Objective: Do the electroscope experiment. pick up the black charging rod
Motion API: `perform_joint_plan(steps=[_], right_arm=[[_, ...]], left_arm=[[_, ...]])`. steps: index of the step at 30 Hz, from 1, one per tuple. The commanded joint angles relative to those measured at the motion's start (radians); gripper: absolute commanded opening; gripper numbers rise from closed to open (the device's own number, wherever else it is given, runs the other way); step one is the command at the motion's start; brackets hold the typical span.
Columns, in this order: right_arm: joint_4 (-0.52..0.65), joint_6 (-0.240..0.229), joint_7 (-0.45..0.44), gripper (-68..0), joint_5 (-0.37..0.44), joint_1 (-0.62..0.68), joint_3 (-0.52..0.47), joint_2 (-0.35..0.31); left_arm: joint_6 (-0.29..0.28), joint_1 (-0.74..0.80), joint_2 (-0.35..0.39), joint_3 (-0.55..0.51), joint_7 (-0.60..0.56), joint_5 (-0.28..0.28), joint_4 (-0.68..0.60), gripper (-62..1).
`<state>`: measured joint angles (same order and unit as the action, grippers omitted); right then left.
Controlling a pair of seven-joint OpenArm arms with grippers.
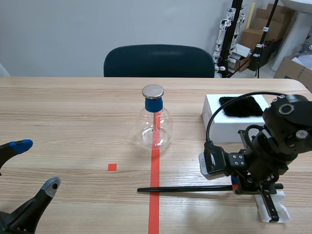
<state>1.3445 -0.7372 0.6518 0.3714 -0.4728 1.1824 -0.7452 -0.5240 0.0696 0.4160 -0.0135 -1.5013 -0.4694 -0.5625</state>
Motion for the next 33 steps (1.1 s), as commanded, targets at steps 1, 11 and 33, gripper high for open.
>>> perform_joint_plan(steps=[1, 11, 33], right_arm=[[0.01, -0.008, 0.003, -67.5, -0.002, -0.021, -0.003, -0.014], [0.033, -0.008, 0.0, -67.5, 0.0, -0.021, -0.004, -0.034], [0.41, -0.008, -0.161, -67.5, -0.109, 0.281, -0.443, -0.231]], left_arm=[[0.005, 0.002, 0.006, -0.003, -0.048, 0.013, -0.014, 1.4], [0.005, 0.002, 0.006, -0.003, -0.048, 0.013, -0.014, 1.4], [0.005, 0.002, 0.006, -0.003, -0.05, 0.012, -0.013, 1.4]])
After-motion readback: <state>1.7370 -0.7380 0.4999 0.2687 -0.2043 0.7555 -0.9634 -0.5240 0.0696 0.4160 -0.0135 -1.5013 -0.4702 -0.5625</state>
